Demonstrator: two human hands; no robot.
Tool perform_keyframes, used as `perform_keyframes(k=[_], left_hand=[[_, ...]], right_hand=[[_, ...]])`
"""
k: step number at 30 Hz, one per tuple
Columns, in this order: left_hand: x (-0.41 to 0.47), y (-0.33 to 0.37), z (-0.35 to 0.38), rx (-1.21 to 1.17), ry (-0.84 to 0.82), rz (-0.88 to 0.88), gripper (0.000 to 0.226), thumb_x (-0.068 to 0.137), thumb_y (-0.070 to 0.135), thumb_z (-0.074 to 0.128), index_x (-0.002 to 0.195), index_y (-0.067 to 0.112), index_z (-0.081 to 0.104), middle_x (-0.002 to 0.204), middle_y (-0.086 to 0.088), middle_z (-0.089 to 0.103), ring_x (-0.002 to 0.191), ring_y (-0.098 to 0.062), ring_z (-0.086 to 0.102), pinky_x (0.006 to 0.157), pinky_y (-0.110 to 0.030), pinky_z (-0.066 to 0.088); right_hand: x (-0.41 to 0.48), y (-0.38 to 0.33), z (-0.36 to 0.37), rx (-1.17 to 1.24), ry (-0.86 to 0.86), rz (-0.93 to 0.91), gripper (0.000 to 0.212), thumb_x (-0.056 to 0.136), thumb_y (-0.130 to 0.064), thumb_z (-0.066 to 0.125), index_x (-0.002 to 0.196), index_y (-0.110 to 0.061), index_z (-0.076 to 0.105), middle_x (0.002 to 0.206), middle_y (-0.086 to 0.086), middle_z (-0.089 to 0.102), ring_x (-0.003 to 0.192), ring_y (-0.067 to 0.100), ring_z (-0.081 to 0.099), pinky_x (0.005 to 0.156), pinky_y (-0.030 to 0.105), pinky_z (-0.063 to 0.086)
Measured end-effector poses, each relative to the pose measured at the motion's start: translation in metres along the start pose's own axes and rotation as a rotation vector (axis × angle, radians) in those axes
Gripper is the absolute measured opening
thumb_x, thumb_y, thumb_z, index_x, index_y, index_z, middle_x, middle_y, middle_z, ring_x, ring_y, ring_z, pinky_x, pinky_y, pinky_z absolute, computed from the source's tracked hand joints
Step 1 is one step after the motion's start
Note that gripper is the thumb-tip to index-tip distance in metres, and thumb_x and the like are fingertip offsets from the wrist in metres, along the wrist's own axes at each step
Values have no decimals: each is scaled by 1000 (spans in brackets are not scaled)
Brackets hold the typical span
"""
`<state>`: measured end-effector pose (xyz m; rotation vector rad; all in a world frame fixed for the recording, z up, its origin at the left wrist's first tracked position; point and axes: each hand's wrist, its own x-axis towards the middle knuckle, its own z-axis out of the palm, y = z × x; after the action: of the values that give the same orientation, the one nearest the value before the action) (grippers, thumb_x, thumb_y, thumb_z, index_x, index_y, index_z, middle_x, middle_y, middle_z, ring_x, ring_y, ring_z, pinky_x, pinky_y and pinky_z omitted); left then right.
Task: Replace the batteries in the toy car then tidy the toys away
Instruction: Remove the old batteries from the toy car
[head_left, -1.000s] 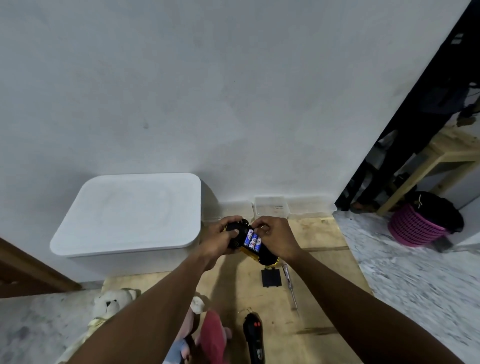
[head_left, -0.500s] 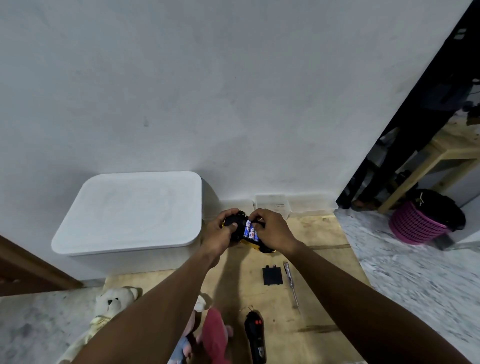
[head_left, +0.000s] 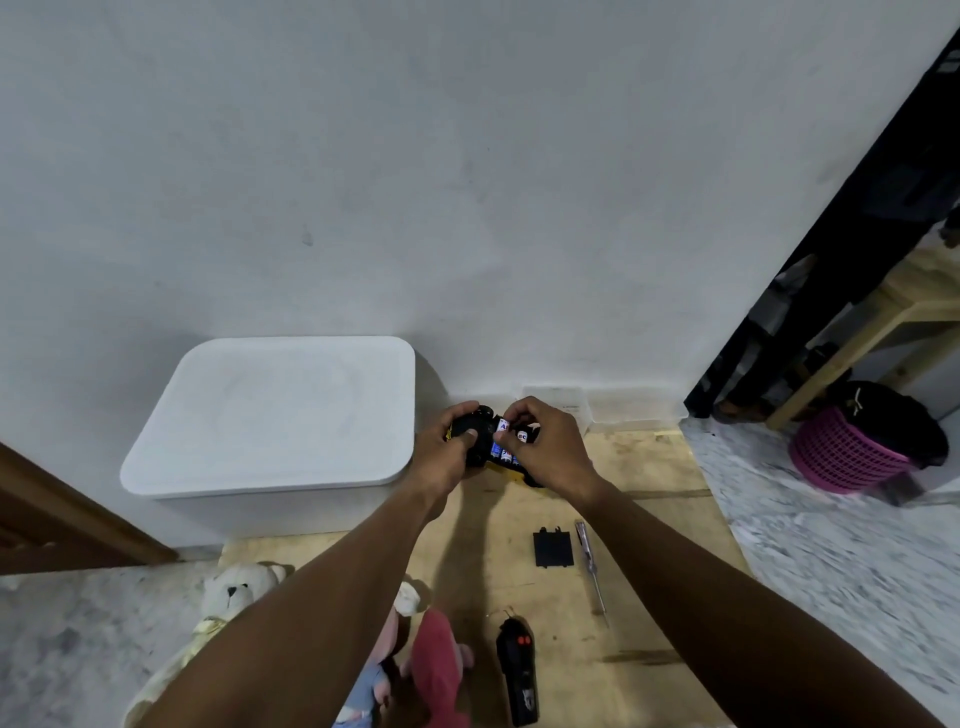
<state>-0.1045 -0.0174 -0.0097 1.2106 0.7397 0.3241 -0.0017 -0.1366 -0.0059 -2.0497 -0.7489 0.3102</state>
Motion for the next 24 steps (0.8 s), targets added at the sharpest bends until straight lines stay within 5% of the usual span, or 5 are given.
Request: perform_keyframes(k=[6, 10, 15, 19, 24], left_hand=[[2, 7, 0, 41, -50, -33, 38, 98, 2, 51, 119, 28, 67, 122, -3, 62, 101, -25, 66, 66, -31, 59], [2, 10, -3, 69, -87, -34, 38, 99, 0, 47, 120, 27, 65, 124, -6, 62, 100, -24, 65, 67, -34, 59], [2, 16, -6, 112, -84, -54, 37, 96, 0, 51, 123, 25, 51, 107, -2, 60, 90, -24, 65, 77, -48, 59], [2, 21, -4, 114, -94, -93, 30, 95, 1, 56, 119, 18, 51, 103, -5, 63, 80, -20, 66, 56, -33, 59], [3, 27, -3, 144, -134, -72, 24, 95, 7, 59, 119, 13, 60, 96, -6, 68, 74, -18, 67, 52, -28, 57]], right_hand=[[3, -5, -11, 251, 95, 58, 19, 77, -8, 80, 88, -18, 67, 86, -2, 70, 81, 2, 65, 72, 18, 51], [11, -13, -29, 401, 130, 170, 15, 87, -2, 64, 97, -13, 64, 88, 5, 64, 71, 13, 71, 64, 23, 51], [17, -2, -38, 303, -74, 266, 23, 86, -1, 51, 96, -18, 62, 82, 4, 55, 60, 14, 49, 58, 29, 41], [12, 6, -36, 176, -251, 267, 23, 86, -14, 68, 106, -24, 67, 100, 3, 71, 90, 16, 69, 74, 31, 58], [9, 11, -32, 186, -393, 290, 20, 86, -23, 74, 106, -19, 71, 99, 7, 75, 90, 21, 74, 78, 33, 59]])
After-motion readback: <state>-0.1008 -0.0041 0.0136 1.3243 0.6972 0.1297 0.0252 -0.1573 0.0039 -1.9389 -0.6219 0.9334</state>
